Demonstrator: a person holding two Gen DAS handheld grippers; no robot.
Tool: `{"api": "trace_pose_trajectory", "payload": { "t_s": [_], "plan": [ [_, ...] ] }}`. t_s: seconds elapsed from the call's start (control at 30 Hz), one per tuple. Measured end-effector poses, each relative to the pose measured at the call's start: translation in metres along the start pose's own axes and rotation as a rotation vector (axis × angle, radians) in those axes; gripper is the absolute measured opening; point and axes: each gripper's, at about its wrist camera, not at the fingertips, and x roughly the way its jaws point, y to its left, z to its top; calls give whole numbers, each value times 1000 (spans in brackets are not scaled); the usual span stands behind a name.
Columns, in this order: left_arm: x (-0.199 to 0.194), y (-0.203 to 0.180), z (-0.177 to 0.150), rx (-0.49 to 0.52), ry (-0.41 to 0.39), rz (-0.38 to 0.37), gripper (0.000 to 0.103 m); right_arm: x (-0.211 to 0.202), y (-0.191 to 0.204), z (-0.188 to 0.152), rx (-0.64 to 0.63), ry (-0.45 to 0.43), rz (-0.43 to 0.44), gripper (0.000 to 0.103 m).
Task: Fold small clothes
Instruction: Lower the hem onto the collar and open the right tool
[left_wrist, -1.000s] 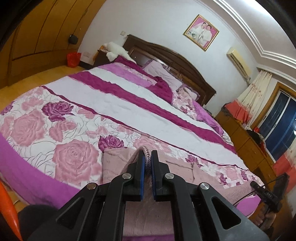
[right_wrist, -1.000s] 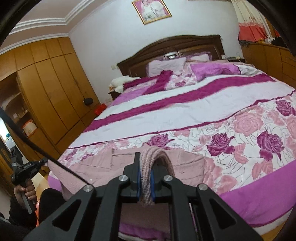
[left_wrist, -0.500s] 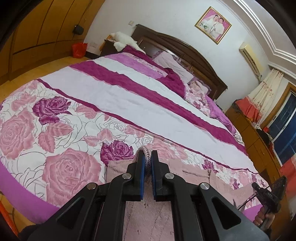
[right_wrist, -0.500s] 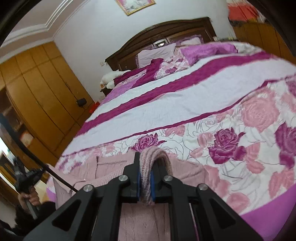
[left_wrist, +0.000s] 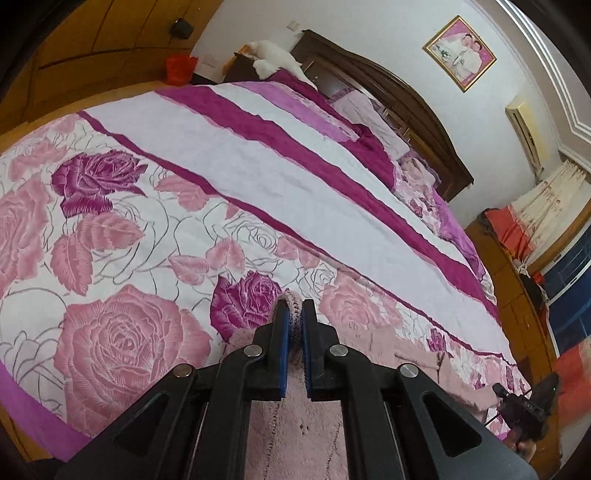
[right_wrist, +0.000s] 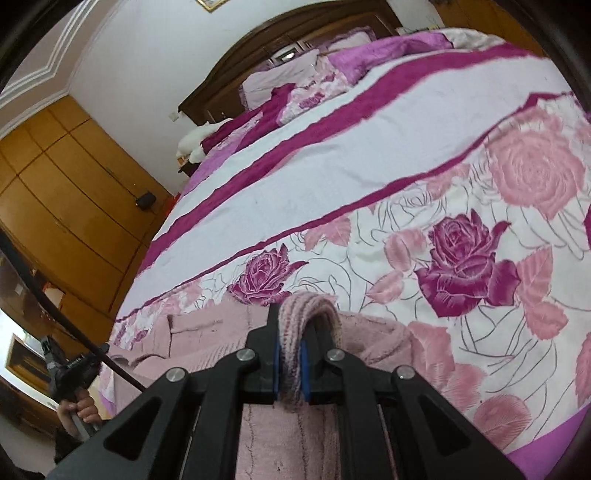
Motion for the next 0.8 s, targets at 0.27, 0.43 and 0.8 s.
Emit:
{"api": "trace_pose_trajectory", "payload": {
  "t_s": [0.27, 0.43, 0.8],
  "plan": [
    [25, 0, 5, 1, 15, 17, 0, 27, -2, 14, -2, 35, -17, 8],
    [42, 0, 7, 8, 38, 33, 0, 42, -9, 18, 4, 68, -53, 8],
    [34, -5, 10, 36, -63, 107, 6, 69, -14, 16, 39, 144, -111, 48]
  ]
}}
